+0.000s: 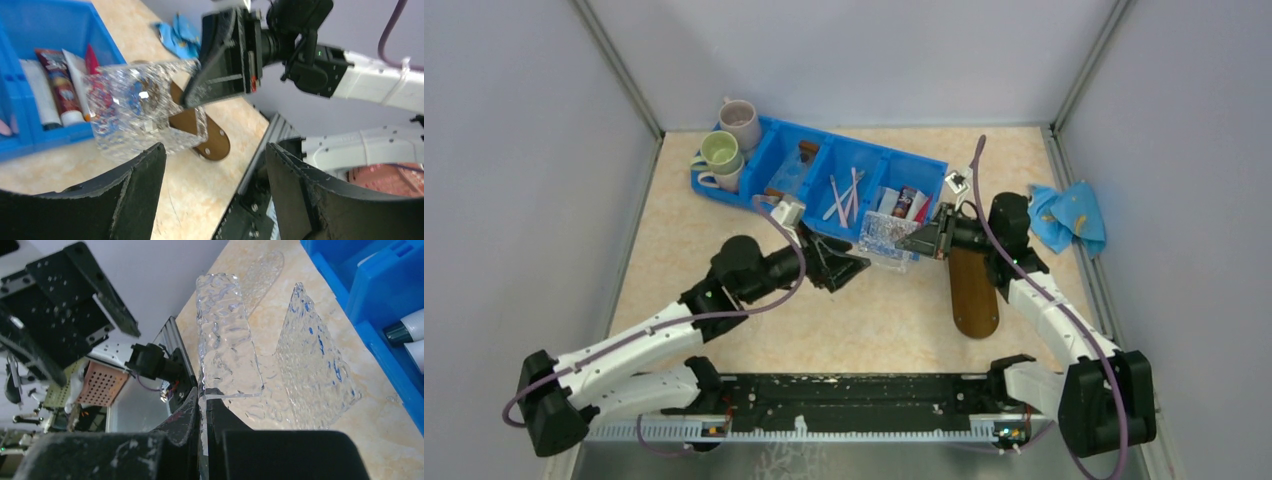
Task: Prepare toiletry sets of a toothbrush and toothpaste on the tray
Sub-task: Pick up the toothpaste holder from the storage box, then place the toothpaste holder at the center of the board.
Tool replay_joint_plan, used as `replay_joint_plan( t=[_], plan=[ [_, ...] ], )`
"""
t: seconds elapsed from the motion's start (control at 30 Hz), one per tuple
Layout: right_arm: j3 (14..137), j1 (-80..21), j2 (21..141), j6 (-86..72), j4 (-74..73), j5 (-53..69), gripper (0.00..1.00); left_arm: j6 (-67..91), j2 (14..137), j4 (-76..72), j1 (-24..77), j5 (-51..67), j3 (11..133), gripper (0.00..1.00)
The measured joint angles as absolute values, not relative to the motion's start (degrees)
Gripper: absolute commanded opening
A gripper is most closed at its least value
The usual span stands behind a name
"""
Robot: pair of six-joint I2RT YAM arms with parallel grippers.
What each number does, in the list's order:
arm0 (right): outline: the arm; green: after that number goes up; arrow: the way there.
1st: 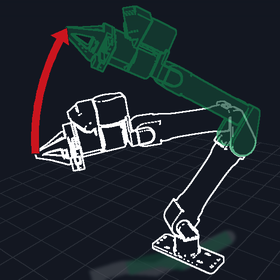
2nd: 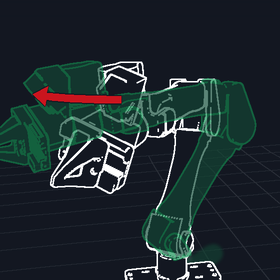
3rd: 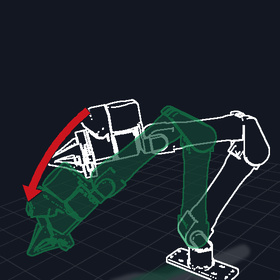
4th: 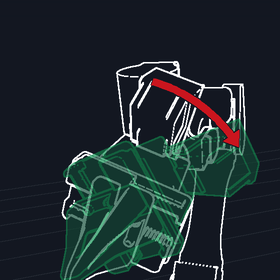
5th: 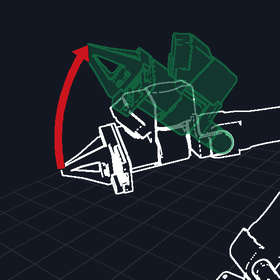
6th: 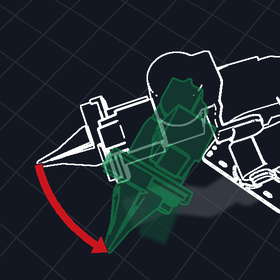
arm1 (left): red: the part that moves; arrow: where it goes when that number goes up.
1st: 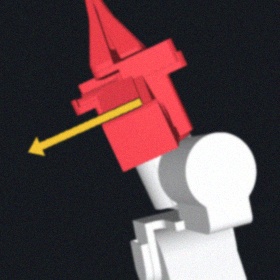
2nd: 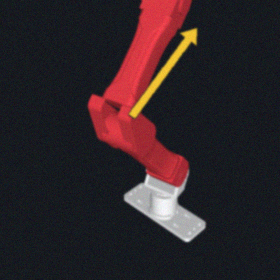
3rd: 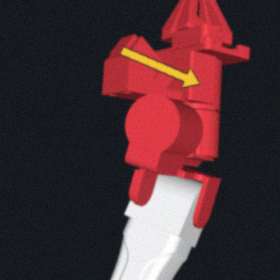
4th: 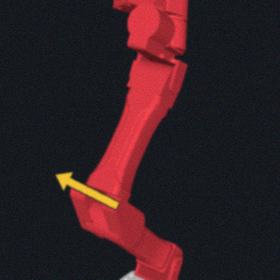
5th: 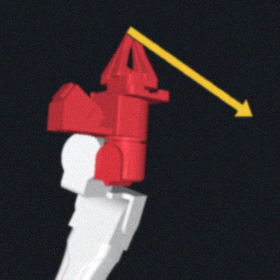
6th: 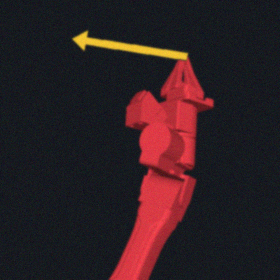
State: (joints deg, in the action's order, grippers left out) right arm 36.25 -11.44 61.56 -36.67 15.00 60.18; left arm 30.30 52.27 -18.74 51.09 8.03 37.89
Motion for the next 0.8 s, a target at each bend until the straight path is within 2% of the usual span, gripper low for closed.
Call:
replay_joint_plan(
  t=[0.27,0.53,0.8],
  plan=[
    [36.2,-11.4,62.0,-40.2,13.6,56.6,0.00,26.3,67.0,-3.7,61.8,-1.1,52.8,0.76],
    [36.2,-11.4,62.8,-41.2,12.7,55.4,0.00,23.7,80.0,6.3,63.8,-11.1,64.8,0.68],
    [36.2,-11.4,63.2,-41.2,12.4,55.1,0.00,22.5,85.3,10.0,66.4,-16.3,70.6,0.63]
  ],
)
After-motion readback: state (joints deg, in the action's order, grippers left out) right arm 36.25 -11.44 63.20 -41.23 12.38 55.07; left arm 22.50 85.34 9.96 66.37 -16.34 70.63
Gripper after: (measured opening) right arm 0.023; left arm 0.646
